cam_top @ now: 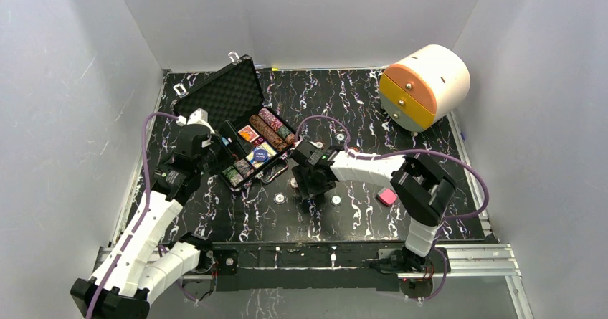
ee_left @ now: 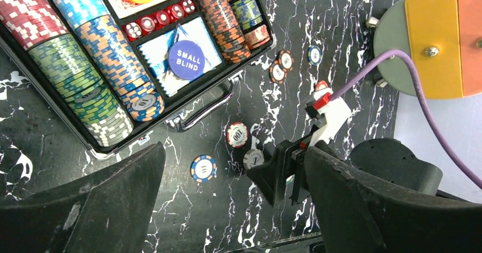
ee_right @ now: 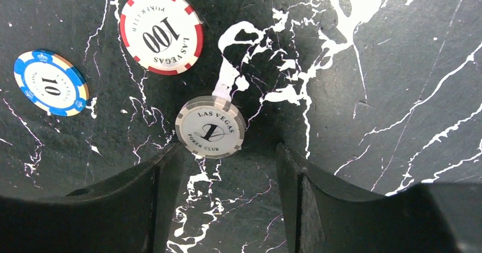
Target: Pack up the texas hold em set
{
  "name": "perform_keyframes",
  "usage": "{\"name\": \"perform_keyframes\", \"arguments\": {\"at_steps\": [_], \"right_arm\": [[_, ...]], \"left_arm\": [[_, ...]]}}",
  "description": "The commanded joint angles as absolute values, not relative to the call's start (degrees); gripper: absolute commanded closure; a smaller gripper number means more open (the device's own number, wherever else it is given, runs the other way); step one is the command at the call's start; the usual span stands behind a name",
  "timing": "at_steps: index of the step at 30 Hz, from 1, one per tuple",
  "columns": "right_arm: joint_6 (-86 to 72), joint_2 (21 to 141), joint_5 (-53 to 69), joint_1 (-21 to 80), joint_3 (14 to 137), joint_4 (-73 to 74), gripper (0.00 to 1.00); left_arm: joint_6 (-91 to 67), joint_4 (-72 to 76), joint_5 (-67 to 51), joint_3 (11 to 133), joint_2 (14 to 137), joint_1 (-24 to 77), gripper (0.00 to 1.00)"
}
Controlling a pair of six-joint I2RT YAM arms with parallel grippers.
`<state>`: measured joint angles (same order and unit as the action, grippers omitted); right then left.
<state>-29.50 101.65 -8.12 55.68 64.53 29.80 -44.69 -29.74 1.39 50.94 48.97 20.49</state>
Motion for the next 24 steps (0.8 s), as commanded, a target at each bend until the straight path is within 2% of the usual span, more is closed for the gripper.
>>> {"name": "perform_keyframes", "arguments": {"at_steps": [1,10,15,18,24], "right_arm": [[-27.15,103.53,-6.70,56.60,66.64,29.20,0.31],[-25.22,107.96,-11.48,58.13,70.31,30.92,0.31],[-26.67,107.89,-13.48,58.16,70.13,29.48,0.49],[-28.95,106.89,-14.55,58.12,69.60,29.08,0.59],[-34.46,100.27,-14.80,57.11,67.00,25.71,0.61]], "left_arm": [[-45.09,-28.56,0.87,50.48,48.51,20.57,0.07],[-44.90,-29.14,0.70,49.80,48.36,20.61,0.04],[-45.79,-29.31,-0.10,48.53,48.20,20.56,0.05],[-46.18,-29.35,-1.89,47.62,48.56,20.57,0.10],[-45.43,-27.66,-9.28,44.78,52.33,20.57,0.21]]}}
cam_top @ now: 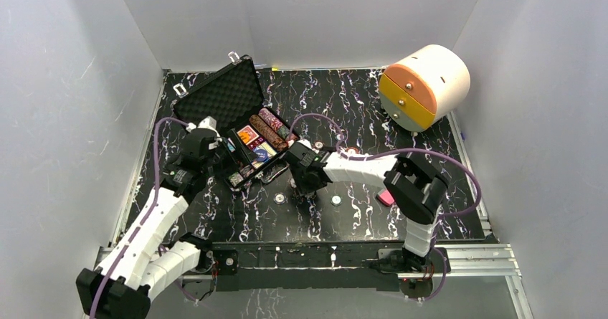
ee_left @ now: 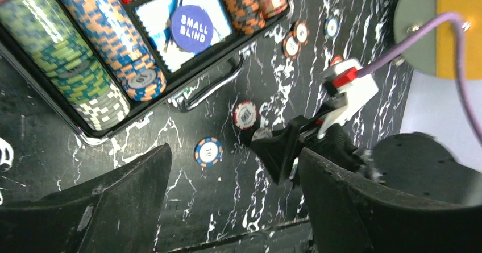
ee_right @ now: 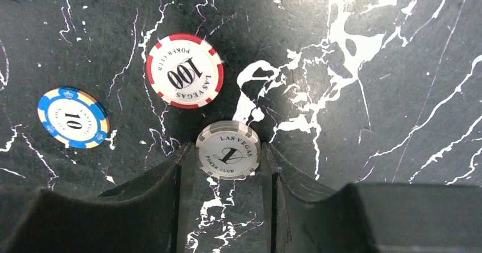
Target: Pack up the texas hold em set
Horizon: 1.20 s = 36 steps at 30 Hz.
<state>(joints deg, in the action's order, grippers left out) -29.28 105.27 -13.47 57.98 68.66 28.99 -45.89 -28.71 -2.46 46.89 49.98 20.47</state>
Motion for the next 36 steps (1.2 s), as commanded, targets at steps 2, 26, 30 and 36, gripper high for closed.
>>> {"name": "perform_keyframes", "arguments": {"at_steps": [2,26,30,36], "right_arm": [[-37.59,95.66,-12.90,55.75,65.60,23.72,0.60],[-87.31,77.79,0.02,49.31,45.45,-8.08,0.60],[-89.87,76.35,-0.30,49.11,44.46,-8.75,0.60],[-91.66,76.27,0.18,48.79,44.41,-9.98,0.60]], "left_arm": [[-44.50,-25.90,-12.94,43.45,54.06,20.64,0.25],[-41.44,2.08,-1.53,35.07,55.51,40.68,0.37],[-41.31,5.18,-3.82,34.71,56.86,40.78,0.52],[-40.68,9.04,-6.23,34.24,57.47,40.73,0.57]]}}
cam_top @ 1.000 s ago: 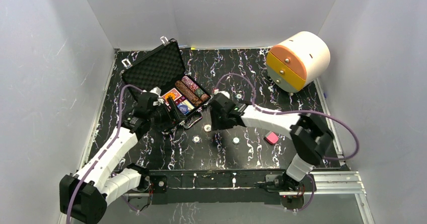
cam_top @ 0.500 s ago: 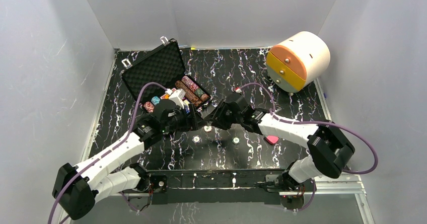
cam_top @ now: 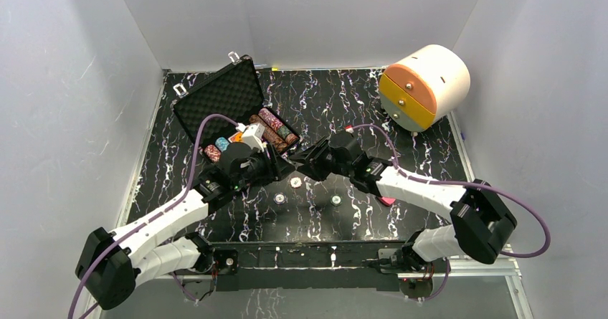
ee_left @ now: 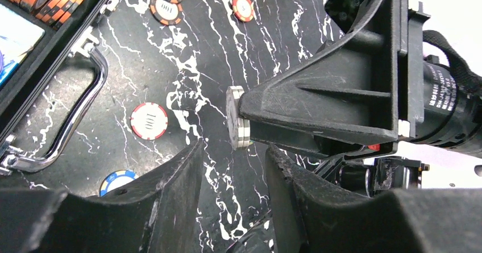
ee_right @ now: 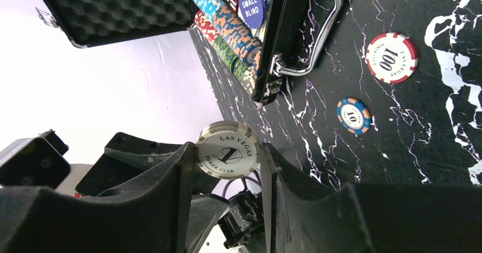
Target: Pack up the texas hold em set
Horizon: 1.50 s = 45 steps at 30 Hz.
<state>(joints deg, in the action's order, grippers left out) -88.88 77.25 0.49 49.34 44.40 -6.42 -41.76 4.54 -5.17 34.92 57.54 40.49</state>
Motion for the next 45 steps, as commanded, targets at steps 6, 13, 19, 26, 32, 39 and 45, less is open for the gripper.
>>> {"name": "perform_keyframes", "arguments": {"at_steps": [6,13,19,26,32,39,45], "right_arm": [[-91.99,77.50,2.35,48.83,44.91,-10.50,0.60],[-92.55,78.64,5.07,48.74,44.48,-11.94,0.60],[-93.08,79.55,7.32,48.75,44.55,-13.62,0.58],[-87.86,79.38,11.22,45.70,45.88,-13.65,0.21],[-69.47,77.97,15.41,38.82,51.02,-5.75,0.02],[-53.76,76.99,9.12,35.04,53.44,10.26,0.05],[-55.99,74.90,8.09,34.71,47.63,9.86,0.06]], "left_arm": [[-39.11,8.44,-5.10,35.53,58.31,40.74,0.63],[-37.77,7.27,-2.42,36.83,58.97,40.78,0.70],[-33.89,9.25,-4.61,37.04,58.73,40.74,0.90],[-20.33,-2.79,-0.82,42.97,57.57,40.78,1.00],[-1.89,-21.73,2.79,52.76,59.40,40.74,1.00],[9.43,-35.42,2.14,56.71,64.74,40.78,1.00],[14.90,-42.12,7.43,56.41,70.99,40.72,1.00]]}}
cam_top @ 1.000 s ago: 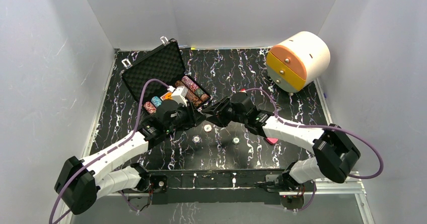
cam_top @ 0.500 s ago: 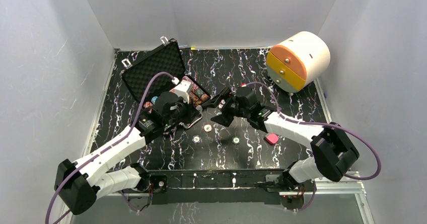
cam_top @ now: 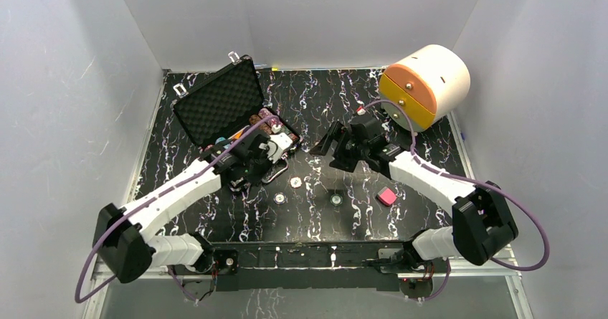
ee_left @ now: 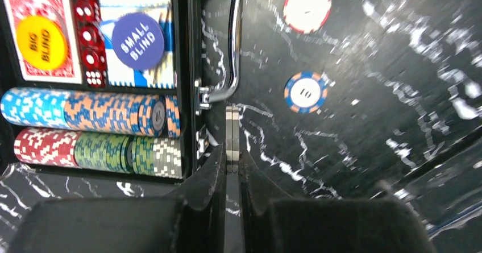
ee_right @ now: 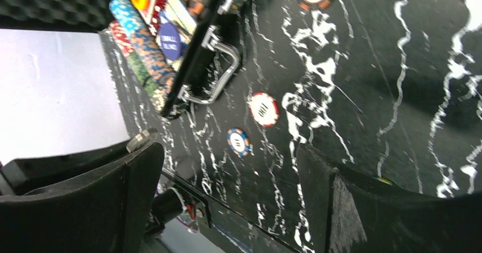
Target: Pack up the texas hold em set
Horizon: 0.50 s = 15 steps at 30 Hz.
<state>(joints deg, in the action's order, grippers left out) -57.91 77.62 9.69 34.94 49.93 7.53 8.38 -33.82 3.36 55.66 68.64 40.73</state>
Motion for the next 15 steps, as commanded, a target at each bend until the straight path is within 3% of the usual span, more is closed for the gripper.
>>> {"name": "perform_keyframes", "arguments": {"at_steps": [1,15], "right_arm": [[-56.40,74.81,7.97,34.62,47.23,9.85,0.06],[-57.68,77.31,9.47,34.63,47.71,9.90,0.09]], "left_arm": [[15.46,-43.04,7.99,56.49,72.10,40.51,1.00],[13.89,-48.31,14.10,57.70,76.88,35.24,1.00]]}}
